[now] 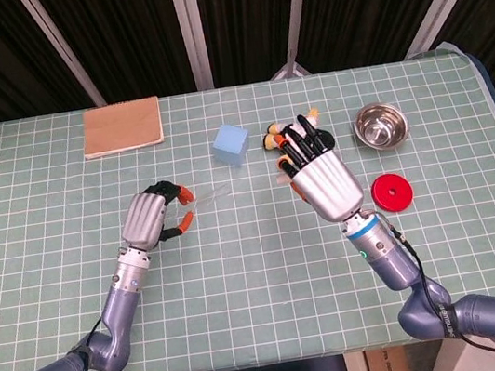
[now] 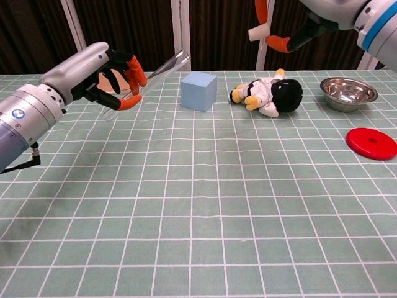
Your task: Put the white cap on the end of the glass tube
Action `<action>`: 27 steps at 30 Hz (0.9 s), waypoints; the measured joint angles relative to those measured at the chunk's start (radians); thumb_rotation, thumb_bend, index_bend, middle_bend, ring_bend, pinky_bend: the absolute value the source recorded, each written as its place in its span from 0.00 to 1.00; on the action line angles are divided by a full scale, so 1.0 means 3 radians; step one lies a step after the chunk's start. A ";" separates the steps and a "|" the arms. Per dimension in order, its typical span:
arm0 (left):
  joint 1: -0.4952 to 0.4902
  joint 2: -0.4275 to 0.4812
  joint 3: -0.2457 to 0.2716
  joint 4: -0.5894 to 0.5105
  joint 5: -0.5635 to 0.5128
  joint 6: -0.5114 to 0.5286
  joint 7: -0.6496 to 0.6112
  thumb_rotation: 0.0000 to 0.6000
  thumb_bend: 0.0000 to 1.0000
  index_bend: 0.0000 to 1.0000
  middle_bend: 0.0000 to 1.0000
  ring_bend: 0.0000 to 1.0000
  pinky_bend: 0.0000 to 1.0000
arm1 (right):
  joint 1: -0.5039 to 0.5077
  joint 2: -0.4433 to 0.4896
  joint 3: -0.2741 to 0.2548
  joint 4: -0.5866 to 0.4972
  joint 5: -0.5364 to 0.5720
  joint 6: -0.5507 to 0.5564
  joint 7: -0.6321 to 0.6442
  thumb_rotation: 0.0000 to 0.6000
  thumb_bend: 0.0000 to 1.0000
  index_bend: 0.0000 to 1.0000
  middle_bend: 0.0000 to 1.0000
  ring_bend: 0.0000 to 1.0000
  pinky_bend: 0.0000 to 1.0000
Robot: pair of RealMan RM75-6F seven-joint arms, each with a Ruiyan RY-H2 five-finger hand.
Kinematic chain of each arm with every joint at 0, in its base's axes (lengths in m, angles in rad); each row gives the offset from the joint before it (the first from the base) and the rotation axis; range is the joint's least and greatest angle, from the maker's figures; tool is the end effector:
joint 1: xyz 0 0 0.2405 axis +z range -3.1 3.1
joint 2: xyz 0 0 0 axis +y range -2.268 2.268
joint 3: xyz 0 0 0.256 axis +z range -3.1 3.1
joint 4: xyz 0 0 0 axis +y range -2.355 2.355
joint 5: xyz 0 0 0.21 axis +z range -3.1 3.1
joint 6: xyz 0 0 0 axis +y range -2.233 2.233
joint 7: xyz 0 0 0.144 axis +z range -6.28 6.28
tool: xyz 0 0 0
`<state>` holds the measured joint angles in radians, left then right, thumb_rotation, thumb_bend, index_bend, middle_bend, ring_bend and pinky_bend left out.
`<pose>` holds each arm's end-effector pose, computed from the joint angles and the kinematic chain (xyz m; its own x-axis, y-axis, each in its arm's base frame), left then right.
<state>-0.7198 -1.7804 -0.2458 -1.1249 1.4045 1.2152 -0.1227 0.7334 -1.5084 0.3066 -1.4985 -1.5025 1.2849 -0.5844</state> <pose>-0.1353 0.3632 -0.0221 0.0838 0.0435 0.9955 0.9038 -0.4241 -0.0576 -0.0810 -0.3511 0.0625 0.4957 0.4058 0.7679 -0.6237 -0.4489 0.6399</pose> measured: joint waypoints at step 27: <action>-0.0096 -0.0095 -0.0034 -0.0070 -0.0062 -0.0092 0.0135 1.00 0.75 0.52 0.55 0.34 0.42 | 0.0360 -0.0261 0.0007 0.0338 -0.0028 -0.0186 -0.0233 1.00 0.41 0.60 0.24 0.20 0.08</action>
<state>-0.7486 -1.8089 -0.2558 -1.1459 1.3860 1.1876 -0.0822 0.8413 -1.5868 0.3087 -1.3971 -1.5109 1.2293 -0.6542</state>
